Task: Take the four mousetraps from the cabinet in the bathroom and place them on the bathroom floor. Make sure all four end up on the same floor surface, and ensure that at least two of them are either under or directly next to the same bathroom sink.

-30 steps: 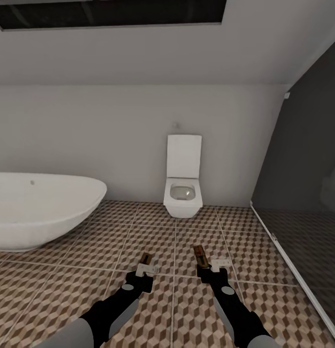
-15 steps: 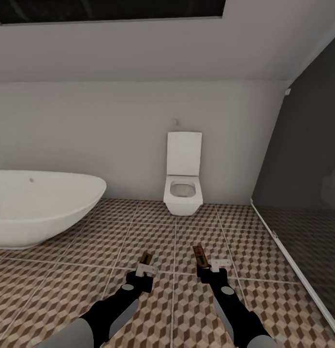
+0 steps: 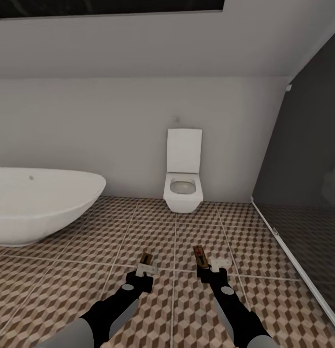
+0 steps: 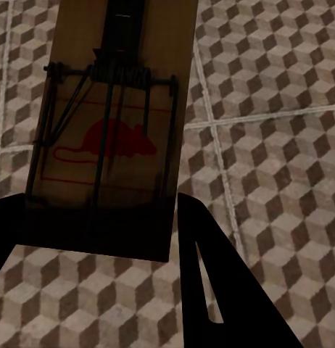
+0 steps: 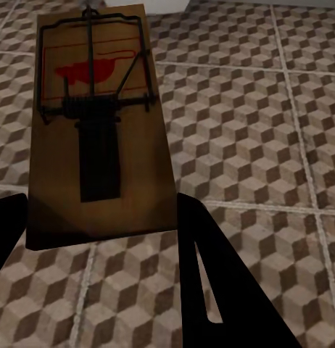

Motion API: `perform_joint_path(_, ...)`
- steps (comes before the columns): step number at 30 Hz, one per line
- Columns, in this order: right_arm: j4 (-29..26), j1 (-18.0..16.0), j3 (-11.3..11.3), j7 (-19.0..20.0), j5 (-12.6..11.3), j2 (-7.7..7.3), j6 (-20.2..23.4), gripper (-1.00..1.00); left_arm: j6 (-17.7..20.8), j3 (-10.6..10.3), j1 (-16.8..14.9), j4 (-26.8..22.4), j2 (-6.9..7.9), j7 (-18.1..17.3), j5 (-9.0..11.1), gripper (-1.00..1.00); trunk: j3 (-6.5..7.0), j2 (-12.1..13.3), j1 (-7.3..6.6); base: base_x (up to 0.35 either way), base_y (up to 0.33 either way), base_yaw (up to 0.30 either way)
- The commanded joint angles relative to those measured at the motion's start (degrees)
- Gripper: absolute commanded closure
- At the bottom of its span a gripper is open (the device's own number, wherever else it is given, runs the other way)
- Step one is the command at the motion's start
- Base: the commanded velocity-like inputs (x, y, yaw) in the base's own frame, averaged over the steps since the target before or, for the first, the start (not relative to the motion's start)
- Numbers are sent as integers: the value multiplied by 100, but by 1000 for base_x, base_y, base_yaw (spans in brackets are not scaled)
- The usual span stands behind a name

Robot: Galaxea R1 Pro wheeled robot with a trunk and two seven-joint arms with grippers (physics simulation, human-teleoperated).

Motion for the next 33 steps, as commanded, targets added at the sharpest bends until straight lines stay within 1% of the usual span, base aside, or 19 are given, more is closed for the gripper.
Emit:
perform_joint_path(1,-3,-3,24,-43,-15,-3,12,100,22,-37,-7,-11,6,60,19,100,-24,-44,22,0,0,0)
perform_joint_path(27,5,-3,24,-44,-15,-3,13,100,10,-37,-7,-49,12,69,10,100,-491,-1087,593,0,0,0)
perform_joint_path(33,5,-3,24,-44,-15,-3,13,100,13,-37,-7,-48,7,66,10,100,-491,-1087,593,0,0,0)
